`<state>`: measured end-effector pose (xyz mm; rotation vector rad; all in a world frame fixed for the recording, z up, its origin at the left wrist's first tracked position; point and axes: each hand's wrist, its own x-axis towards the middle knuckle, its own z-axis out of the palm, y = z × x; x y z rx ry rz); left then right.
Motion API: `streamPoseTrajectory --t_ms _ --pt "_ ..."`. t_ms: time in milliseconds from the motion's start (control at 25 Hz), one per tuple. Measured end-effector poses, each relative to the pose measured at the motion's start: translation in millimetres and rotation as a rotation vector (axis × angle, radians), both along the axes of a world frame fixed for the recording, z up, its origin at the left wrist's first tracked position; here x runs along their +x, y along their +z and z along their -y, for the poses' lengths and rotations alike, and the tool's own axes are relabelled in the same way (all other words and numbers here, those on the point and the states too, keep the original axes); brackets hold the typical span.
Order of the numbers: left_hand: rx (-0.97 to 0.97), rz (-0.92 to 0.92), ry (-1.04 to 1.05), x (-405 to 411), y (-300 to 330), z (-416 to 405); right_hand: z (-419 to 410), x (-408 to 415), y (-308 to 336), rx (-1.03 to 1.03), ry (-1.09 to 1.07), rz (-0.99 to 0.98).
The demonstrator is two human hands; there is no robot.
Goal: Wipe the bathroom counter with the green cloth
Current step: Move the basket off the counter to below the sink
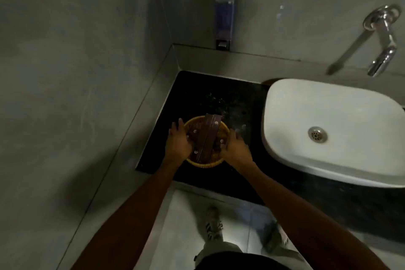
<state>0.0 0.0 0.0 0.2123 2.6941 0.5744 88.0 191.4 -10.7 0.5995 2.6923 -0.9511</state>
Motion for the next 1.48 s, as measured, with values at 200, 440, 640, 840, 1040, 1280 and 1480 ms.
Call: streamPoseTrajectory --t_ms 200,440,640,840,1040,1280,1480 --pt "-0.025 -0.004 0.020 -9 1 4 4 -8 8 -0.144 -0.221 0.007" --pt "0.093 0.031 0.071 130 18 -12 -42 113 22 0.000 -0.120 -0.111" --pt "0.121 0.148 -0.066 246 4 -78 -108 250 4 0.015 -0.129 -0.085" --pt "0.141 0.198 -0.165 293 -9 -169 -187 314 -3 0.048 -0.292 0.049" --pt "0.126 0.177 -0.201 290 -9 -211 -217 318 5 0.063 -0.351 0.083" --pt "0.137 0.188 -0.191 280 -18 -221 -214 315 3 0.025 -0.411 0.087" --pt "0.153 -0.196 -0.372 306 -16 -244 -240 342 6 0.146 -0.572 -0.068"
